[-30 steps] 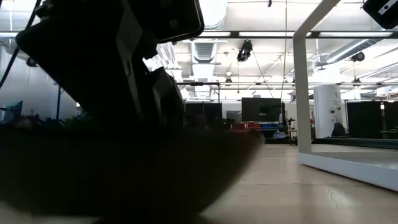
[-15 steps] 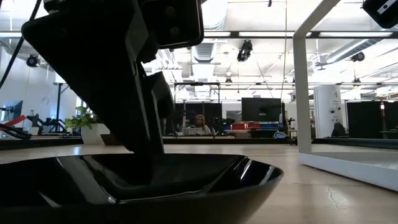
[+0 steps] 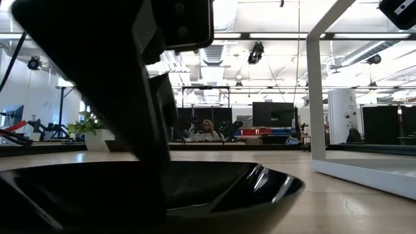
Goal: Pick & Place Mini shaped plates
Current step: Stack the leaf shaped plate on top of the other leaf shaped plate on the shelf
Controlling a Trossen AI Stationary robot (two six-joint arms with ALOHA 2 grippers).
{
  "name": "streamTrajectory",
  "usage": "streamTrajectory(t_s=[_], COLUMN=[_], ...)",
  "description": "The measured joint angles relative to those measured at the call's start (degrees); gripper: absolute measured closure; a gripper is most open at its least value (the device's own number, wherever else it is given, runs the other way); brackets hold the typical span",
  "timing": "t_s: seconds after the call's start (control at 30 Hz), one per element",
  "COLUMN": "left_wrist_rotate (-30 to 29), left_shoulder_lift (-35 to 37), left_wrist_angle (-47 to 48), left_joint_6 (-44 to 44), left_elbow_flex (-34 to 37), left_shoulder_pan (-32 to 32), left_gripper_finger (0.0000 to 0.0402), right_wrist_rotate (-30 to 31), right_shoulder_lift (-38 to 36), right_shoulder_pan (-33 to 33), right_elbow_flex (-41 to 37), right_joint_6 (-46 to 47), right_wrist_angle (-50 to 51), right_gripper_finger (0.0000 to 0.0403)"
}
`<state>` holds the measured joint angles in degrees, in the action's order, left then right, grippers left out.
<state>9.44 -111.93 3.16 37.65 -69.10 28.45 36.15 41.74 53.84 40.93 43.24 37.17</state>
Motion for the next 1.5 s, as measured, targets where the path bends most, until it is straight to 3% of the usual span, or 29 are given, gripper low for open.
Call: streamTrajectory(t_s=[0.5,0.83,1.13,1.5], left_wrist_rotate=[0.6,0.6,0.6,-1.5], left_shoulder_lift=[-1.2,-1.2,1.0,9.7], left_wrist_angle=[-1.5,-0.5,5.0,10.9], left_joint_6=[3.0,3.4,3.3,1.6], left_elbow_flex=[0.0,0.0,0.0,0.0], left_shoulder_pan=[0.3,0.1,-1.1,-5.7], left_gripper_finger=[0.0298,0.0396,0.0401,0.0401], right_wrist_rotate=[0.0,0.0,0.0,0.0], right_shoulder_lift=[0.0,0.0,-0.1,-0.1], right_shoulder_pan=[0.0,0.0,0.0,0.0], right_elbow_flex=[0.0,0.0,0.0,0.0], right_joint_6=[0.0,0.0,-0.4,-1.0], right_wrist_angle=[0.0,0.0,0.0,0.0], right_gripper_finger=[0.0346,0.0346,0.0346,0.0346])
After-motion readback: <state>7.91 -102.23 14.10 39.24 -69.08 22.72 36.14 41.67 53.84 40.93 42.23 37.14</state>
